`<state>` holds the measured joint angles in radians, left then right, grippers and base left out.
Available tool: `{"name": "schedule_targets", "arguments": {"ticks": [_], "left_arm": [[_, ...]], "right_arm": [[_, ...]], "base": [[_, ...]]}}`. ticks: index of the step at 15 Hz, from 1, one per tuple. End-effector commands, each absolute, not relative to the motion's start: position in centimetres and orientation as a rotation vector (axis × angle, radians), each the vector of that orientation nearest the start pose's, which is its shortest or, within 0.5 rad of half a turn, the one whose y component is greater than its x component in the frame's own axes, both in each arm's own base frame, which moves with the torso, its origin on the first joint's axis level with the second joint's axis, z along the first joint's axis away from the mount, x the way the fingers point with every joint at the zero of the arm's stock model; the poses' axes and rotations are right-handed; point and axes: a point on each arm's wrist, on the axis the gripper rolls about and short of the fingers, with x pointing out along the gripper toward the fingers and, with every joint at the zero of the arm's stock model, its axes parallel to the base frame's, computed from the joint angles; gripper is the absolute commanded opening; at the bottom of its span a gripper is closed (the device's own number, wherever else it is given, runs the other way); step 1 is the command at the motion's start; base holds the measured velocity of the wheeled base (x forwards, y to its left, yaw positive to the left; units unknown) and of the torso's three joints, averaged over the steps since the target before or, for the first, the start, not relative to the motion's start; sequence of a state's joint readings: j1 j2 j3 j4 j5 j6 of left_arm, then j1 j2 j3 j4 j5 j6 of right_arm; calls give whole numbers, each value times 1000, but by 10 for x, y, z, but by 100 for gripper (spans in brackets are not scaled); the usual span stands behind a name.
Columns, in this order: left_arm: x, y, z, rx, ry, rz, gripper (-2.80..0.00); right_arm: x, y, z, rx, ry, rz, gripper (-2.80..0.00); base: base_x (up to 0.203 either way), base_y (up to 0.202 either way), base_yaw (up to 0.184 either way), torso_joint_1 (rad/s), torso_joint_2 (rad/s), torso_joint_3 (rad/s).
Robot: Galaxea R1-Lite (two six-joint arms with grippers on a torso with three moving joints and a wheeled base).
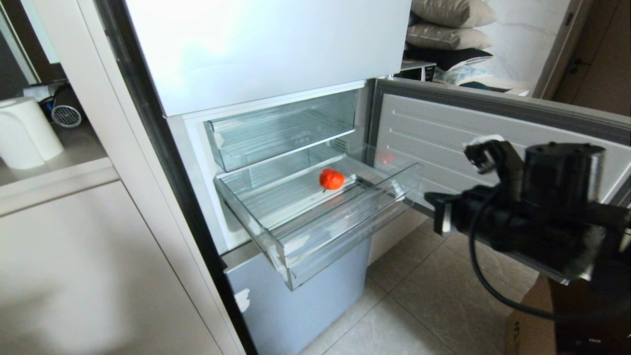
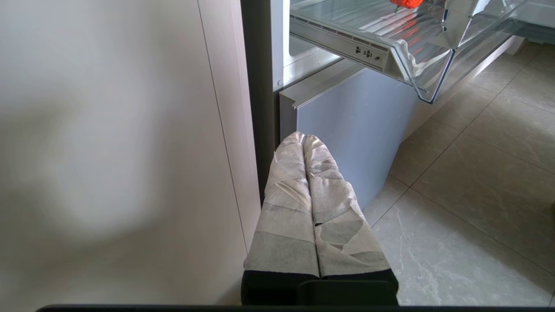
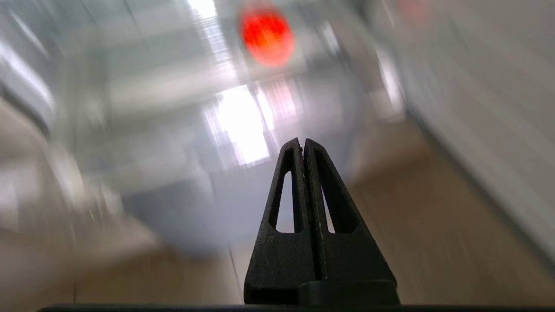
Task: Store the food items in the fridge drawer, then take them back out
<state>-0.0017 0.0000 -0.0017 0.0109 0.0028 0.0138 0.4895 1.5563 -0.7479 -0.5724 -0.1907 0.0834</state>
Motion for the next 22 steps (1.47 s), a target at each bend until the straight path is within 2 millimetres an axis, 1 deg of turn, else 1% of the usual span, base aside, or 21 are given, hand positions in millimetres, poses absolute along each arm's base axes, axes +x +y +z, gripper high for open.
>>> {"name": "schedule_targets", "arguments": {"ticks": [1,2,3,4,6,7,9,11,13,14,16,18,21,22], "left_arm": [[-23,0,75,14,9,1,-280],[-23,0,75,14,9,1,-280],[-23,0,75,14,11,1,-280],[-23,0,75,14,10,1,-280],[-23,0,75,14,9,1,-280],[-23,0,75,14,11,1,-280],[-23,0,75,14,9,1,-280],[-23,0,75,14,10,1,-280],[-23,0,75,14,11,1,-280],[-23,0,75,14,9,1,-280],[-23,0,75,14,10,1,-280],[-23,0,75,14,9,1,-280],[-23,0,75,14,12,1,-280],[-23,0,75,14,11,1,-280]], "right_arm": [[167,74,193,19,279,157,-280],[150,59,177,35,328,75,-280],[134,46,162,94,363,-18,-280],[125,34,153,153,373,-112,-280],[122,4,147,231,366,-321,-280],[119,-13,146,267,354,-423,0],[110,-46,147,335,318,-600,0],[98,-80,150,407,285,-748,0],[86,-110,154,461,265,-831,0],[84,-130,154,494,267,-855,0],[86,-164,153,531,273,-874,0],[89,-197,147,534,250,-903,0],[92,-238,138,503,202,-937,0],[93,-247,136,499,196,-944,0]], "base": [[0,0,0,0,0,0],[0,0,0,0,0,0],[0,0,0,0,0,0],[0,0,0,0,0,0],[0,0,0,0,0,0],[0,0,0,0,0,0],[0,0,0,0,0,0],[0,0,0,0,0,0],[0,0,0,0,0,0],[0,0,0,0,0,0],[0,0,0,0,0,0],[0,0,0,0,0,0],[0,0,0,0,0,0],[0,0,0,0,0,0]]}}
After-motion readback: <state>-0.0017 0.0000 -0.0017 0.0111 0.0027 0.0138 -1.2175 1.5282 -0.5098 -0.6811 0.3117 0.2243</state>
